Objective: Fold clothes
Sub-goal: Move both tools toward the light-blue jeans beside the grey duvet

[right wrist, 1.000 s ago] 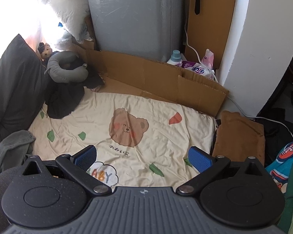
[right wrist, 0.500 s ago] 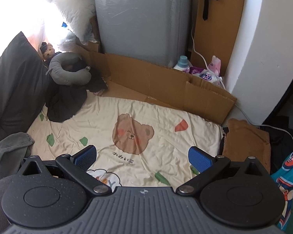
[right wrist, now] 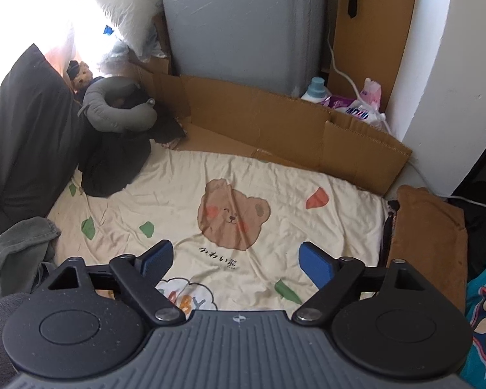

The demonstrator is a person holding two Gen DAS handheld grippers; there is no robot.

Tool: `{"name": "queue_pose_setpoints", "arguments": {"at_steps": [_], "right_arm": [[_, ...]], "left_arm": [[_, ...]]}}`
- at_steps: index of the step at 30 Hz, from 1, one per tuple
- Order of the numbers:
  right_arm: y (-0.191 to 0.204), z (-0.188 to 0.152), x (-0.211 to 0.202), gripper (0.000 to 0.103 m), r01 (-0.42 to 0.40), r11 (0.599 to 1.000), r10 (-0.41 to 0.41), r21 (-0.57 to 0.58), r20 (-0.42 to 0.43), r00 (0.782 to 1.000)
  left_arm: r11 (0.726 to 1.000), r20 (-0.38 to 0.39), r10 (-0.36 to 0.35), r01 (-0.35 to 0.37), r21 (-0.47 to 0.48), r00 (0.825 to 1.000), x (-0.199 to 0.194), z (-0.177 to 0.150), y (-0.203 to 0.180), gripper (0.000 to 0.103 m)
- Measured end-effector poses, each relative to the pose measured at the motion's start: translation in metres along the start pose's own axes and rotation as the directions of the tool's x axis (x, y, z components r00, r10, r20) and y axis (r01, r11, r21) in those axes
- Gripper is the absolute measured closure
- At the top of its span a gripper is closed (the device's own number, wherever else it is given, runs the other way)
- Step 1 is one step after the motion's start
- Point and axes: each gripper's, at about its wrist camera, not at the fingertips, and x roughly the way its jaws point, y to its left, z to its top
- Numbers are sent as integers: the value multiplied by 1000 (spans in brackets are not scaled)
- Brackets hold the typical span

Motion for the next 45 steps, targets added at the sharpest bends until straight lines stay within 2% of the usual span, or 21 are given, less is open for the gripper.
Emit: {"name": "queue_pose_setpoints", "arguments": {"at_steps": [8,11,12,14,15,19,27,34,40,45], "right_arm": [[9,0,20,15,-12,1000,12,1,-28,1000],[14,1,31,12,-80,997,81,12,-73,994],[16,1,33,6,-96,995,97,15,-79,992],[21,1,39,0,-98,995,99,11,-85,991],[23,1,42,0,-99,995,100,10,-88,991],[34,1,57,0,-95,995,95,3,-107,990],[56,4,81,0,-133,991,129,-31,-113,985],[78,6,99,0,-239,971,234,-26,-129,964],[99,4,121,0,-304,952,295,-39,-153,943],[111,-1,141,0,-326,944,315,-51,-155,936]], "left_arm": [[999,-19,-3,3,-34,1000,15,3,14,33],[999,-20,-25,24,-42,999,20,3,18,18],[998,-22,-41,40,-48,999,21,3,20,15],[998,-26,-34,33,-50,999,24,3,22,9],[999,-26,-21,20,-47,999,27,3,23,5],[1000,-39,10,-11,-27,999,37,2,29,2],[999,-113,35,-38,-25,993,64,1,54,2],[997,-77,71,-74,-39,994,69,8,72,3],[993,-95,103,-107,-45,990,86,9,89,4],[994,-86,104,-107,-21,991,110,9,99,6]]}}
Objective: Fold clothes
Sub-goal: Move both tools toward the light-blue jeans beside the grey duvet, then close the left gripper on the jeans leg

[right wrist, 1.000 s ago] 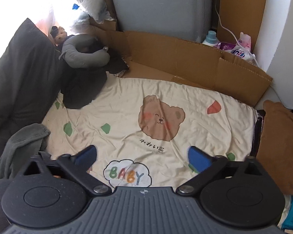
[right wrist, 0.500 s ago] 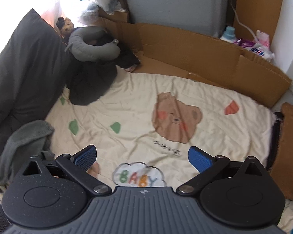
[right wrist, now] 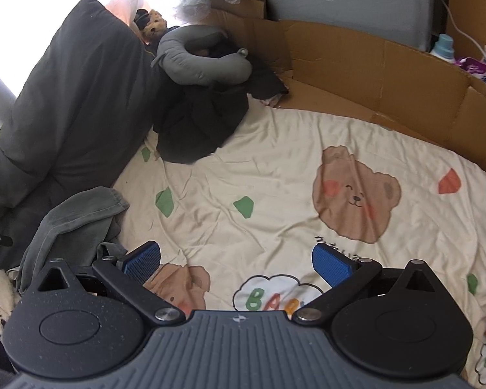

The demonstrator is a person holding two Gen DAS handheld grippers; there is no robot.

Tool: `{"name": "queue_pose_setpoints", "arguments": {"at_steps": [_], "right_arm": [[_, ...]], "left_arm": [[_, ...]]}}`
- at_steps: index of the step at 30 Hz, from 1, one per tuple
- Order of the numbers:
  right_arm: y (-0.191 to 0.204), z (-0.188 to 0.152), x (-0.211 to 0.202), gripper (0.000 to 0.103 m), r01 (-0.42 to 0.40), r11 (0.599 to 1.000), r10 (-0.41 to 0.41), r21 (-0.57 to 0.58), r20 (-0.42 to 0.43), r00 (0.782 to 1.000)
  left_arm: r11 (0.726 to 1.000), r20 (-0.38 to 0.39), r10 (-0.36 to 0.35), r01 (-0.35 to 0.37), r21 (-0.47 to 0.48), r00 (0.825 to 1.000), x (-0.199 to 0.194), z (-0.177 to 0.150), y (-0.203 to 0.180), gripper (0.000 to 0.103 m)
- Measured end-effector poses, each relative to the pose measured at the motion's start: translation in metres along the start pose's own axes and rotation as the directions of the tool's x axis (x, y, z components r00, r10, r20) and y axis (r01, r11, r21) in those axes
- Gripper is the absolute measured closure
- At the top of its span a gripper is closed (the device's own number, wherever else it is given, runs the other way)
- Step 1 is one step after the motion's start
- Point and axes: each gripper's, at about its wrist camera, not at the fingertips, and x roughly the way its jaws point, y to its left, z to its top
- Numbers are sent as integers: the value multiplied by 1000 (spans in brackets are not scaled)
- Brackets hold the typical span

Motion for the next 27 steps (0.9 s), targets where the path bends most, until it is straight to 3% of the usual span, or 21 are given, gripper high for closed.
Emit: {"name": "queue_pose_setpoints", "arguments": {"at_steps": [7,17,23,27], "right_arm": [[0,-8,31,0,-30,1000,30,-1,-27,999],[12,-14,74,0,-58,992,50,-111,-69,996],[4,-18,105,0,-55,990,40,-131,-116,992],[0,-18,118,0,-63,990,48,-124,-123,991]], "left_arm": [[999,10,-36,37,-38,999,34,2,16,7],[988,86,-38,24,154,996,67,-3,4,4],[969,121,-163,135,207,979,84,-7,11,4],[956,151,-180,137,260,972,90,-8,12,4]]}}
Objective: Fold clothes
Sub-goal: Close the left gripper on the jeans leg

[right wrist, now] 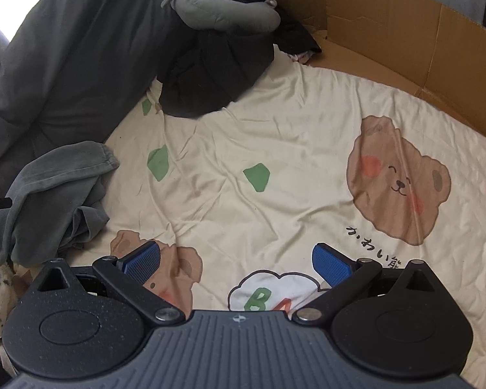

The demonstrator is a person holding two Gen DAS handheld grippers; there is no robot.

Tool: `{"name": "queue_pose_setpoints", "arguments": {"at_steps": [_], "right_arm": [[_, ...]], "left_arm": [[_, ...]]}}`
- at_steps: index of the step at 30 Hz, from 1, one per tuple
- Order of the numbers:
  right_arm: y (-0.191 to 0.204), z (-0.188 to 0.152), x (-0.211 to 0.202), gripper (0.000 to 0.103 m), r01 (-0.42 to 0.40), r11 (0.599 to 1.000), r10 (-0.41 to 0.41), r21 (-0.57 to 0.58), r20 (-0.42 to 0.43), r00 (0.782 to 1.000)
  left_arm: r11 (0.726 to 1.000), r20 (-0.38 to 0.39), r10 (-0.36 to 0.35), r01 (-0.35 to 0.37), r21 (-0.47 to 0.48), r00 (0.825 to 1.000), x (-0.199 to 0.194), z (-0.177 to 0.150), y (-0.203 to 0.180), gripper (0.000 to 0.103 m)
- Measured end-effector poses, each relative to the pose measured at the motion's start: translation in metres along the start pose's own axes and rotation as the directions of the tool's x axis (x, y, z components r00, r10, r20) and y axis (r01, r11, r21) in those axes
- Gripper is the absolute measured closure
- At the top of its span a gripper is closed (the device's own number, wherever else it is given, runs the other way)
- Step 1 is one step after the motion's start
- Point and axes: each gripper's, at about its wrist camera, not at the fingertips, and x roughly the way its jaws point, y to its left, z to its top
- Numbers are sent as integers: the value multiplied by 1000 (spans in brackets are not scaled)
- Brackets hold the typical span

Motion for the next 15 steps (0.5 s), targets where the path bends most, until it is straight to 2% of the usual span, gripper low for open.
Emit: {"name": "queue_pose_setpoints", "arguments": {"at_steps": [6,11,13,15], "right_arm": [[6,1,18,0,-50,999,50,-18,3,999],[16,-6,37,0,-89,995,89,-40,-12,996],[21,-8,44,0,-102,994,101,-47,-18,995],[25,-11,48,0,-117,992,116,-47,-24,993]], "left_arm": [[999,-6,-2,2,41,1000,15,-9,10,4],[996,-22,30,-28,90,999,22,-22,13,5],[995,-32,38,-35,92,999,23,-27,14,9],[994,-34,50,-47,100,998,23,-32,14,17]]}}
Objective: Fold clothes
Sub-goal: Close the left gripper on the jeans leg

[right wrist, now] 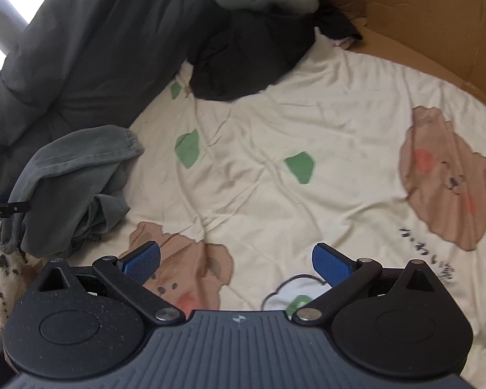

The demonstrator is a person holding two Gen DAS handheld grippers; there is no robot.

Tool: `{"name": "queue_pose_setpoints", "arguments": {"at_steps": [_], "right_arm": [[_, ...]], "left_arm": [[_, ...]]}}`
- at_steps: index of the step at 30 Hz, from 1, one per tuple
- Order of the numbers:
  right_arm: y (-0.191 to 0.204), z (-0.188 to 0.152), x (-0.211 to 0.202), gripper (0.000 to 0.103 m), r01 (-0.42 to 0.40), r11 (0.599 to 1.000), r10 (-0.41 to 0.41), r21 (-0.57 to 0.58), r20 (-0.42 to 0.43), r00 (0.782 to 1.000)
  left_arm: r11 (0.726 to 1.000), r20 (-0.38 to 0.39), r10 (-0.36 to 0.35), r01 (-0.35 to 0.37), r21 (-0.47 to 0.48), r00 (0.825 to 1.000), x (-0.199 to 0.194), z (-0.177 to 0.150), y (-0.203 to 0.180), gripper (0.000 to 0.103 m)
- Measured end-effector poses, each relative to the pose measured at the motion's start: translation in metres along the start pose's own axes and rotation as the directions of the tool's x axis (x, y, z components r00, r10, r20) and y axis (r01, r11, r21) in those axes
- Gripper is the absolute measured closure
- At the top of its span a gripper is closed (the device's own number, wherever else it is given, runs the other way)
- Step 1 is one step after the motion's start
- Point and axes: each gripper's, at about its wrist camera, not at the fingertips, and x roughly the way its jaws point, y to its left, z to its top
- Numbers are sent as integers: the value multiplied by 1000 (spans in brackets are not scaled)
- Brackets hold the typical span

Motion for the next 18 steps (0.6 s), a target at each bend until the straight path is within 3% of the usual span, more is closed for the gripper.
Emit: {"name": "queue_pose_setpoints", "arguments": {"at_steps": [4,12,18], "right_arm": [[11,-2,2,0,-35,999,35,-22,-4,999],[22,0,-9,1,-86,995,86,-50,5,996],[26,3,-20,1,-131,991,132,-37,16,991]], "left_arm": [[1000,30,10,-10,0,1000,-7,-5,-2,30],[997,64,-31,36,-68,997,-22,-4,-1,78],[991,99,-99,107,-76,990,-40,-6,-13,92]]}}
